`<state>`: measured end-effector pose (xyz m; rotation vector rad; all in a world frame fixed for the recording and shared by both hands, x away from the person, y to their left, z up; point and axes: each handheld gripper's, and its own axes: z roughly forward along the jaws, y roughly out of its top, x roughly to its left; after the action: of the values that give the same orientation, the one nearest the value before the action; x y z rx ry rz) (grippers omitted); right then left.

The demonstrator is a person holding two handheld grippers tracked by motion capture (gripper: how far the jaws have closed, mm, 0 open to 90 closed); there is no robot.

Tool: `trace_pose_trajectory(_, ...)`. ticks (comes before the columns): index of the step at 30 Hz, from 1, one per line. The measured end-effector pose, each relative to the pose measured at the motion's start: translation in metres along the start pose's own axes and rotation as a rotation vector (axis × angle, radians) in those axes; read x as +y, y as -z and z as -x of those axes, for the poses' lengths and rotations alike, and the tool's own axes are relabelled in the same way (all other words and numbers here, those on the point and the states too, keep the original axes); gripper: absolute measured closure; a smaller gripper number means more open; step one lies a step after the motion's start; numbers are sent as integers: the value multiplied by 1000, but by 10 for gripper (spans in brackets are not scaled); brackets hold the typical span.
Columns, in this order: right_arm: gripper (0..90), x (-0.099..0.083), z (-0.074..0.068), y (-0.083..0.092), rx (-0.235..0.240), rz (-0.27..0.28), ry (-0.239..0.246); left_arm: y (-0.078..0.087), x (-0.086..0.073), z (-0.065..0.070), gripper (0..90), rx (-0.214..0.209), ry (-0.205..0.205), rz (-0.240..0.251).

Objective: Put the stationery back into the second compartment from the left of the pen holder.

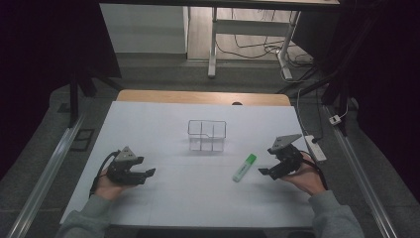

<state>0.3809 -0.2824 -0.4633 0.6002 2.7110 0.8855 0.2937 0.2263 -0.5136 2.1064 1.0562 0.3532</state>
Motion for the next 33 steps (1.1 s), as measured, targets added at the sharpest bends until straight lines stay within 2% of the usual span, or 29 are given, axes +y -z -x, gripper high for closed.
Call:
trace_pose_trajectory(4, 127, 6, 4, -1, 7, -22, 10, 1, 0, 0, 321, -2, -2, 2)
trace_pose_trajectory(10, 139, 12, 4, -6, 16, -60, 88, 1, 0, 0, 322, -1, -6, 1)
trace_pose_trajectory(18, 165, 23, 6, -10, 21, -106, 169, 2, -3, 0, 323, 8, -2, -7)
trace_pose_trajectory(23, 165, 33, 4, -16, 50, -150, 236, 4, -5, -1, 324, 15, 3, -8)
trace_pose_trajectory(26, 175, 36, 3, -20, 51, -165, 285, 5, -7, -1, 324, 19, 10, -11)
trace_pose_trajectory(33, 190, 45, 3, -34, 91, -209, 350, 4, -9, -1, 325, 17, 6, -23)
